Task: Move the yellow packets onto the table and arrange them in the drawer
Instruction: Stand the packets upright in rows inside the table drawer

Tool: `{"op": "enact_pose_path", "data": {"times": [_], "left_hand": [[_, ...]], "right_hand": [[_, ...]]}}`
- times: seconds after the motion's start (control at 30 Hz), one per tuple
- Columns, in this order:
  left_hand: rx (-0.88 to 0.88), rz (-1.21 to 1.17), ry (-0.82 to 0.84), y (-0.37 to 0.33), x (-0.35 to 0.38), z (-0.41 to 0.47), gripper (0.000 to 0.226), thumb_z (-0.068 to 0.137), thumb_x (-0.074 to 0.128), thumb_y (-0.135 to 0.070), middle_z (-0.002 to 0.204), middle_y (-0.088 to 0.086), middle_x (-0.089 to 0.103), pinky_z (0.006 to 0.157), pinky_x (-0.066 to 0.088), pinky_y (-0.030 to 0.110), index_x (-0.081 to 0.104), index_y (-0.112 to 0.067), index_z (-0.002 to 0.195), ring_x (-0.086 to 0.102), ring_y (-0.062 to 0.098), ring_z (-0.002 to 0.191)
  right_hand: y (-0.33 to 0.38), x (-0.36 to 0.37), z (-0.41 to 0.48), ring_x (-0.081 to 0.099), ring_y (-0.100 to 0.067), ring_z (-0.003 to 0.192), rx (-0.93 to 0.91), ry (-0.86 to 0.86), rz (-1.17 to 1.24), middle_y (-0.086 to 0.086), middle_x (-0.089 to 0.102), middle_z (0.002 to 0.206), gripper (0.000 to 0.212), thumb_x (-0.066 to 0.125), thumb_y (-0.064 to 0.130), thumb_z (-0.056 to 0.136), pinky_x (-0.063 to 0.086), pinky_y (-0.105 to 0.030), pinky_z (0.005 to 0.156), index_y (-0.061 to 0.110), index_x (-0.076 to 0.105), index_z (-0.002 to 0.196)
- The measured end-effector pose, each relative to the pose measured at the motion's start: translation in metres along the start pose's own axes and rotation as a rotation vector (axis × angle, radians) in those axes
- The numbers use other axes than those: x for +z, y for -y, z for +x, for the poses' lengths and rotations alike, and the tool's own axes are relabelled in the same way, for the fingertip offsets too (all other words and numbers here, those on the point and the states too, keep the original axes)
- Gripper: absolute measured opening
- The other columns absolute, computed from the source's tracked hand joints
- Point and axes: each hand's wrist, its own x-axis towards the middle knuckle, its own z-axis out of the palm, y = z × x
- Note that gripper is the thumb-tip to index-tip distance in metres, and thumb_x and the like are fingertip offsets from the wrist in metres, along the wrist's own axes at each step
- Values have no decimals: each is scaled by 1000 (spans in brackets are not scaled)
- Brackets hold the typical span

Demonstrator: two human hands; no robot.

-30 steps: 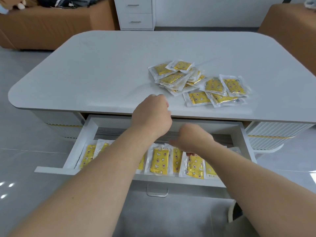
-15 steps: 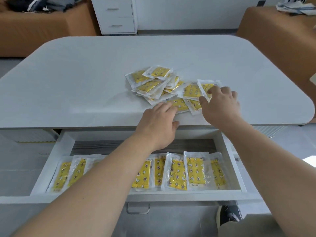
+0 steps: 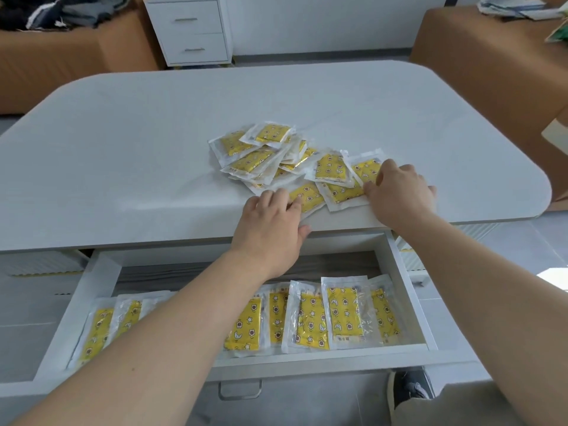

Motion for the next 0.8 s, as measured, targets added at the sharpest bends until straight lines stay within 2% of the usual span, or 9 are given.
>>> {"op": "enact_pose_path", "data": {"times": [0.07, 0.17, 0.3, 0.47, 0.53, 0.57, 0.63, 0.7, 0.8], "left_hand": [[-50, -45, -25, 0, -2, -1, 44, 104, 35, -46, 122, 3, 50, 100, 41, 38, 56, -17, 131, 47, 23, 115], [-154, -144, -51, 1, -5, -3, 32, 104, 42, -42, 116, 4, 54, 85, 47, 37, 58, -15, 111, 51, 23, 106], [-259, -221, -18, -1, -8, -8, 28, 102, 52, -40, 109, 4, 60, 74, 41, 34, 50, -14, 113, 53, 24, 101], [-285, -232, -82, -3, -7, -16, 31, 98, 59, -40, 111, 2, 64, 80, 44, 37, 51, -16, 117, 55, 24, 102], [-302, -257, -88, -4, -6, -17, 34, 96, 62, -41, 114, 2, 63, 84, 45, 38, 51, -16, 119, 55, 25, 105], [-310, -272, -86, -4, -6, -18, 37, 95, 63, -41, 115, 2, 62, 85, 45, 39, 52, -17, 120, 55, 25, 106], [-314, -303, -84, -3, -5, -21, 42, 93, 66, -43, 118, 2, 60, 88, 45, 39, 52, -17, 122, 54, 25, 109], [-306, -330, -72, -3, -4, -23, 46, 92, 67, -43, 123, 3, 57, 91, 44, 38, 51, -18, 127, 54, 25, 113], [-308, -351, -78, -2, -1, -27, 49, 92, 67, -43, 126, 3, 56, 94, 44, 38, 50, -18, 130, 54, 25, 116]], "right_hand": [[2, -2, -1, 46, -36, 123, 77, 30, 58, -13, 52, 128, 37, 55, 38, 98, 34, -47, 99, 17, 47, 128], [6, -8, -1, 40, -35, 128, 227, 71, 244, -12, 53, 129, 47, 61, 23, 86, 33, -43, 100, 22, 43, 130], [6, -14, -7, 39, -34, 128, 297, 96, 269, -10, 54, 124, 50, 60, 18, 79, 32, -42, 103, 23, 45, 127], [2, -17, -20, 42, -32, 126, 366, 112, 370, -5, 56, 121, 45, 64, 16, 75, 35, -44, 107, 27, 52, 117], [0, -19, -26, 51, -29, 114, 364, 85, 376, -2, 50, 119, 42, 65, 13, 75, 35, -46, 109, 28, 51, 112], [-1, -21, -29, 56, -25, 100, 347, 66, 387, -1, 45, 117, 41, 64, 11, 76, 36, -46, 109, 28, 50, 110], [-1, -23, -32, 54, -16, 79, 303, 6, 490, 0, 44, 116, 41, 63, 6, 76, 49, -40, 93, 27, 50, 109], [0, -25, -35, 59, -19, 82, 272, -43, 641, 0, 53, 118, 43, 65, 2, 76, 49, -29, 66, 27, 51, 107], [8, -30, -42, 63, -20, 88, 240, -63, 835, 4, 61, 107, 39, 59, -1, 80, 43, -25, 54, 28, 54, 108]]}}
